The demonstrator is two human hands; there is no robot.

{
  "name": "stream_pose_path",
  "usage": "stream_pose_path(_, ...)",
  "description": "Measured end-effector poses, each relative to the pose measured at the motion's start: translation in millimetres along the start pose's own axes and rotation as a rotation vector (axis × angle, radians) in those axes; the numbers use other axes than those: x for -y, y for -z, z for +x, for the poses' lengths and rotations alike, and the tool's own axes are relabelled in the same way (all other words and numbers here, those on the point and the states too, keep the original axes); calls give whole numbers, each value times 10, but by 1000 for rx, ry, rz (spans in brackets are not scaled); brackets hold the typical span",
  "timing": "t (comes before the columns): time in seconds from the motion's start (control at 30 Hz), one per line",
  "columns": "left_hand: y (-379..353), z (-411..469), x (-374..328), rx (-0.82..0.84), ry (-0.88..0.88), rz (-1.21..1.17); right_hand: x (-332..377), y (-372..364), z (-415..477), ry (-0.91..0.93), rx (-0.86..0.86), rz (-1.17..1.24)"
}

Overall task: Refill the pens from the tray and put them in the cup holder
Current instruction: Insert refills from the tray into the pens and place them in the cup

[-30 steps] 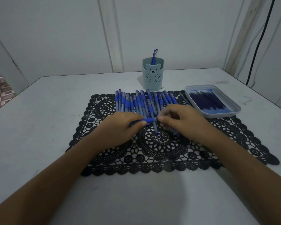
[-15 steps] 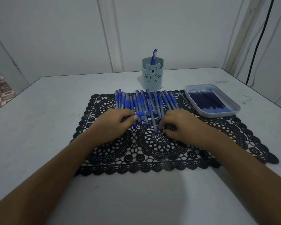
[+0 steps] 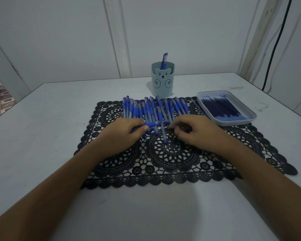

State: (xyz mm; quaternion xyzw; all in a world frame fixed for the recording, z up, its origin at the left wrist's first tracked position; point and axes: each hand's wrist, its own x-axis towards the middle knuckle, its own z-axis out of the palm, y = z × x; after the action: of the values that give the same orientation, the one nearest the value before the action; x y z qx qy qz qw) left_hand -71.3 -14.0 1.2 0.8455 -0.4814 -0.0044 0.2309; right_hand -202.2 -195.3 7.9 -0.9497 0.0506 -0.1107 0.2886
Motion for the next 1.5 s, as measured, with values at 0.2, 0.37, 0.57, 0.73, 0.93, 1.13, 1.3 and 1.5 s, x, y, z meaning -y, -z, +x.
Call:
stream_pose_path(0.2, -55, -3, -43, -3, -96, 10, 83, -78, 14, -20, -153, 189)
stream_pose_path(0.37, -75, -2, -58, 7, -146, 23, 68, -57, 13, -55, -114, 231)
stream_pose_path(0.57, -16, -3, 33, -69, -5, -53, -161, 199, 88, -298, -501, 582)
stream_pose_path(0.73, -22, 0, 77, -111, 24, -29, -369, 230, 82, -325, -809, 168)
stream_pose_path(0.93, -29, -1, 57, -98, 11, -27, -510, 52, 128, -275, -590, -278)
stream_pose_path(1.13, -44, -2, 48, -89, 16, -17, -559, -25, 124, -331, -434, -636)
stream_pose_path(1.3, -35, -9, 42, -101, 7, -12, -607, 50, 136, -283, -574, -520)
stream_pose_path(1.5, -42, -1, 40, -95, 6, -11, -954, 381, 148, -606, -512, -507)
